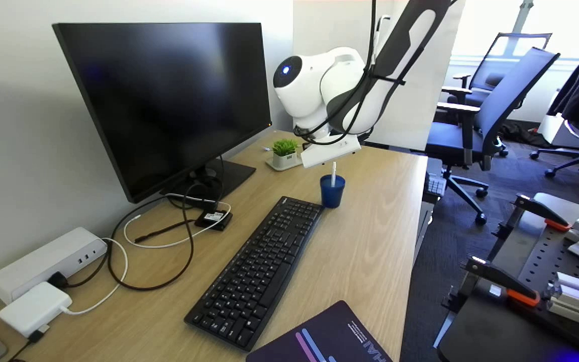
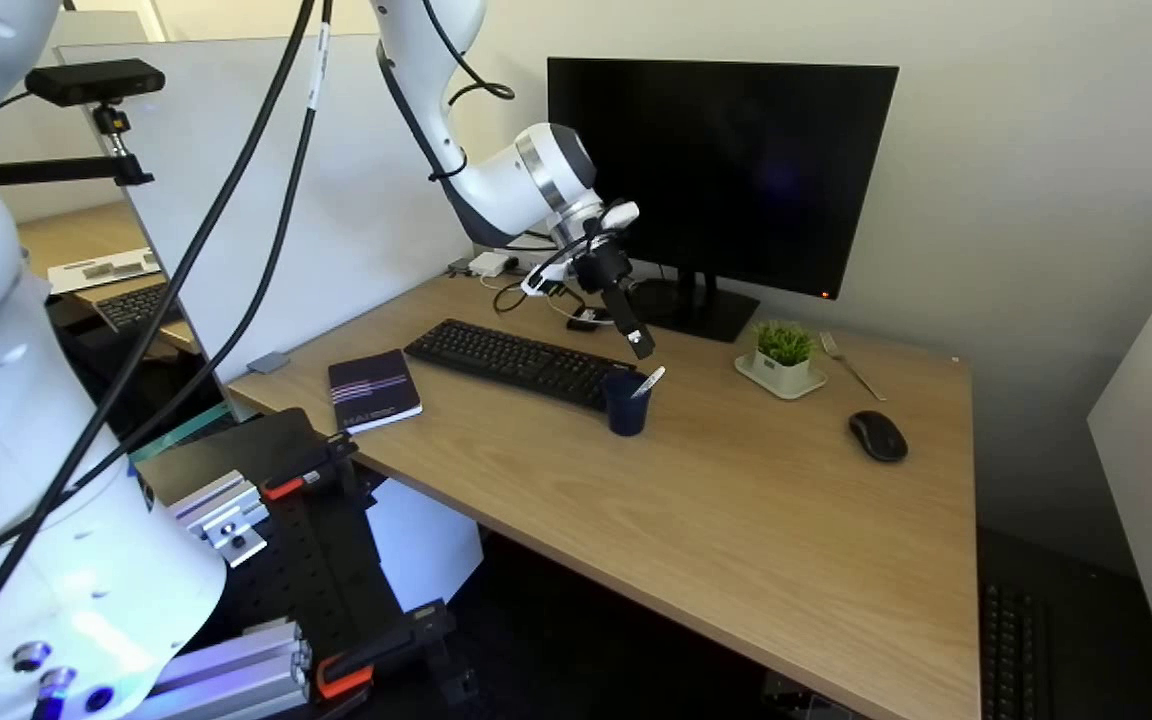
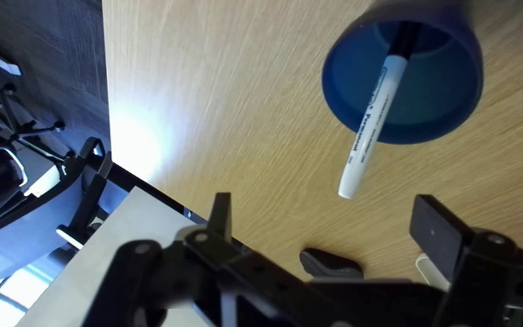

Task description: Place the marker on the desk

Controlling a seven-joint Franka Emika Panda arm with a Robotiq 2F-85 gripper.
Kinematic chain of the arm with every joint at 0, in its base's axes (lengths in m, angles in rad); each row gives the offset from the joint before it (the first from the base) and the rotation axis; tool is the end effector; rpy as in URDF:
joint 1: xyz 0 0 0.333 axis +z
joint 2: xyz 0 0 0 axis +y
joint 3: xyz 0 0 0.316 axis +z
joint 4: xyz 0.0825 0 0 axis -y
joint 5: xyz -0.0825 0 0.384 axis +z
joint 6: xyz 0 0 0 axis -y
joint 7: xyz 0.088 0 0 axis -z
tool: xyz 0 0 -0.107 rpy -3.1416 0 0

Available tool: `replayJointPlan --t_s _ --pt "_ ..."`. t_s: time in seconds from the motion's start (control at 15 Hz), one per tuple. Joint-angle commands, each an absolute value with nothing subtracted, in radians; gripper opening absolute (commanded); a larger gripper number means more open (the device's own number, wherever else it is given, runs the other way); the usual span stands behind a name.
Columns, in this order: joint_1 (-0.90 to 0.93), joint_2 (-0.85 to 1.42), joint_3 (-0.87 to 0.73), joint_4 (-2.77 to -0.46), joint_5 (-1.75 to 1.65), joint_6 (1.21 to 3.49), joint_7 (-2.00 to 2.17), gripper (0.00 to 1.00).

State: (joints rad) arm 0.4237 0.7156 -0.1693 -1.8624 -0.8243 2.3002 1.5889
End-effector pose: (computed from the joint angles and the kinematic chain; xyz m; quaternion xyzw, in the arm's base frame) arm 0.5922 0.1392 0.1208 0.8912 -0.3002 0.1680 0.2957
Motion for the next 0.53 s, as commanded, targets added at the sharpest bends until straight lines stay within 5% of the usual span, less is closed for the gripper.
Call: replayJointPlan --t_s 0.0,0.47 --pt "0.405 0.745 -0.146 -1.825 -0.881 2.276 1.644 1.0" --pt "0.384 0.794 -0.138 -1.797 -0.957 2.269 1.688 1.0"
